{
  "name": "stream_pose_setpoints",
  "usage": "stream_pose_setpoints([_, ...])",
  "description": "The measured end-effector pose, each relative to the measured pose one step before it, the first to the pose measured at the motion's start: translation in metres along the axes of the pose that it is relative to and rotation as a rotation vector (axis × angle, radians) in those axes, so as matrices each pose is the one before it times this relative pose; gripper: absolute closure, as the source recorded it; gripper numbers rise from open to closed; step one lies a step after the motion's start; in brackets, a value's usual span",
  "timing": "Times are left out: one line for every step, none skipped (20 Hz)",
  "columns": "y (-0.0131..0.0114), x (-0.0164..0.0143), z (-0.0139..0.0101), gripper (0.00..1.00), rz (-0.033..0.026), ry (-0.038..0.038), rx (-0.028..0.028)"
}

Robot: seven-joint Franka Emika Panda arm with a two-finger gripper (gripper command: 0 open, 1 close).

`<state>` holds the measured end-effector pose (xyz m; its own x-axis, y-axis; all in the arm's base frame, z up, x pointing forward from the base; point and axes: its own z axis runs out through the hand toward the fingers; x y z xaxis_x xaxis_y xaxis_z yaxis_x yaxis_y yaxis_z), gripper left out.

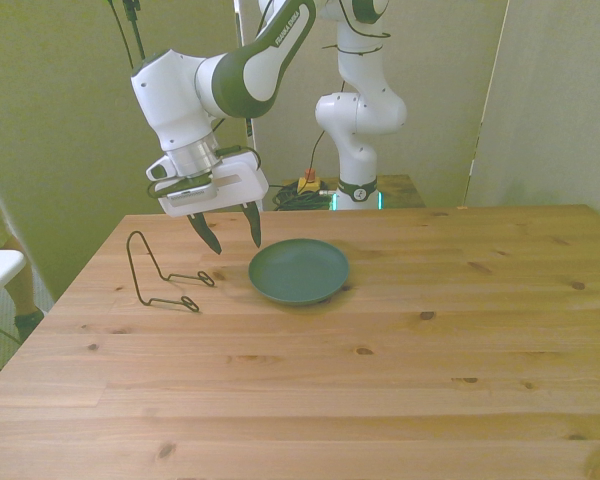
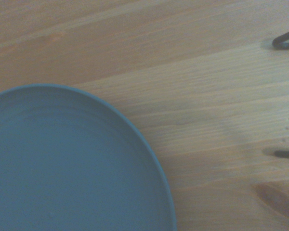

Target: Load the plate

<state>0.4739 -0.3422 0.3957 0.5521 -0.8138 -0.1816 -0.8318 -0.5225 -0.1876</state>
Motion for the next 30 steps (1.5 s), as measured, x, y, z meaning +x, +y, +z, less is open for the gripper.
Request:
stream_pose_setpoints([-0.00111,0.00088,0.00375,0.0,-0.00401,-0.01243,0.00565])
stream_pose_setpoints([-0.00135,0.00004,0.00358,0.0,-0.00806,-0.01791,0.00673])
stream_pose_setpoints([-0.00195,0.00011,0.00358,0.0,-0.00652,-0.01308,0.00425])
stream_pose_setpoints([-0.00283,-0.0004,0.00345,0.0,-0.00278,-0.01353,0.00669])
stream_pose_setpoints([-0.00332,-0.00021,0.00347,0.0,-0.00285,-0.01076,0.00303])
stream_pose_setpoints([-0.00339,-0.00066,0.00372,0.0,-0.00245,-0.01384,0.00258])
stream_pose_setpoints([-0.00251,0.00005,0.00358,0.0,-0.00129,-0.01108,0.00127])
stream_pose_setpoints([-0.0015,0.0004,0.00296,0.0,0.00022,-0.01092,0.00078])
stream_pose_setpoints([-0.00118,0.0008,0.00249,0.0,0.00081,-0.01129,0.0005])
stream_pose_setpoints([-0.00094,0.00115,0.00249,1.0,0.00155,-0.00688,0.00248])
stream_pose_setpoints([-0.00045,0.00143,0.0024,1.0,0.00086,-0.00523,-0.00019])
stream_pose_setpoints([-0.00043,0.00083,0.0019,1.0,-0.00084,-0.00431,-0.00166])
stream_pose_setpoints([-0.00056,0.0006,0.00161,1.0,-0.0011,-0.00304,-0.00142])
stream_pose_setpoints([-0.0003,0.00039,0.00115,1.0,-0.00044,-0.00175,-0.00106])
stream_pose_setpoints([-0.00016,0.0002,0.00062,1.0,-0.00026,-0.00115,-0.00056])
stream_pose_setpoints([0.00024,0.00021,0.00006,1.0,0.00044,-0.00022,-0.00002])
stream_pose_setpoints([0.00059,0.00036,-0.00024,1.0,0.00108,0.00035,0.00057])
stream_pose_setpoints([0.0008,0.00035,-0.00015,1.0,0.00125,0.00012,0.00047])
stream_pose_setpoints([0.00094,0.00043,-0.00001,1.0,0.00099,-0.00018,0.00081])
stream_pose_setpoints([0.00096,0.00054,0.00018,1.0,0.00064,-0.00073,0.0024])
stream_pose_setpoints([0.0006,0.00054,0.00059,1.0,-0.00043,-0.00162,0.00403])
stream_pose_setpoints([0.00079,0.00071,0.00083,1.0,0.00028,-0.00194,0.00405])
stream_pose_setpoints([0.00119,0.00091,0.00112,1.0,-0.00105,-0.00221,0.00216])
stream_pose_setpoints([0.00135,0.00093,0.00109,1.0,-0.00163,-0.00187,0.00076])
stream_pose_setpoints([0.00157,0.00093,0.00087,1.0,-0.00049,-0.0015,-0.00016])
stream_pose_setpoints([0.00174,0.00098,0.00076,1.0,-0.00081,-0.0013,-0.00006])
stream_pose_setpoints([0.00171,0.00094,0.00074,1.0,-0.00076,-0.00126,-0.00025])
stream_pose_setpoints([0.00159,0.00092,0.00087,1.0,0.00065,-0.00147,-0.00045])
stream_pose_setpoints([0.00173,0.00103,0.00112,1.0,0.00053,-0.0018,-0.00061])
stream_pose_setpoints([0.00156,0.0009,0.00105,1.0,0.00079,-0.00175,-0.00052])
